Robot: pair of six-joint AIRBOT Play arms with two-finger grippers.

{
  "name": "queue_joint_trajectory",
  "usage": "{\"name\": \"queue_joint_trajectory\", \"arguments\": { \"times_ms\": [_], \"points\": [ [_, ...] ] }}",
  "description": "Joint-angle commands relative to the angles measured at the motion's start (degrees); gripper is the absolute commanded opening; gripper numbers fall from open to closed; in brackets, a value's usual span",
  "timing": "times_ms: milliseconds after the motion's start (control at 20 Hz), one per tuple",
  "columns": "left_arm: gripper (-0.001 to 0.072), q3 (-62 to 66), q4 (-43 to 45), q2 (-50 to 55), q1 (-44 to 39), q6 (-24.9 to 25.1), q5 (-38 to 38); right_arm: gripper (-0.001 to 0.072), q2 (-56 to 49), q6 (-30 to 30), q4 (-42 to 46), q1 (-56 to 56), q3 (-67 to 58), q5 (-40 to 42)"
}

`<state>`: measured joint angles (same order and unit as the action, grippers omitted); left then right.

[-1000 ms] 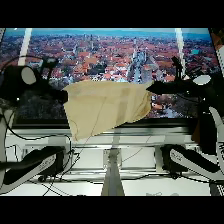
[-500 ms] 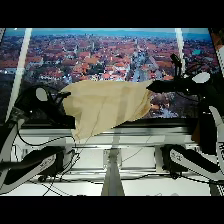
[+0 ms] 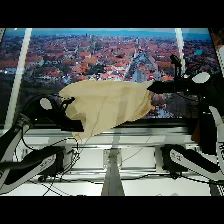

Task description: Fold the clothes and pants, and hang the long-sleeved shirts on hangers.

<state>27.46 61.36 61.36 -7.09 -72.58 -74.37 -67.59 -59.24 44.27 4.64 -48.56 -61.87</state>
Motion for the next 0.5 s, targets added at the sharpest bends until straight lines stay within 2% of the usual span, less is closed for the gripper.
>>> {"name": "queue_joint_trajectory", "arguments": {
  "times_ms": [0,200,450],
  "points": [
    [0.0564,0.6,2.9,0.0,0.2,1.0,-0.4,0.0013,0.0,0.0,0.1,0.0,-0.1,-1.6],
    [0.0564,1.7,12.4,0.0,0.2,0.6,-6.5,0.0013,0.0,0.0,0.0,0.0,-0.1,-1.6],
    [0.0565,1.6,10.3,0.0,0.2,0.6,-2.8,0.0014,0.0,0.0,0.0,0.0,-0.1,-1.6]
  ]
}}
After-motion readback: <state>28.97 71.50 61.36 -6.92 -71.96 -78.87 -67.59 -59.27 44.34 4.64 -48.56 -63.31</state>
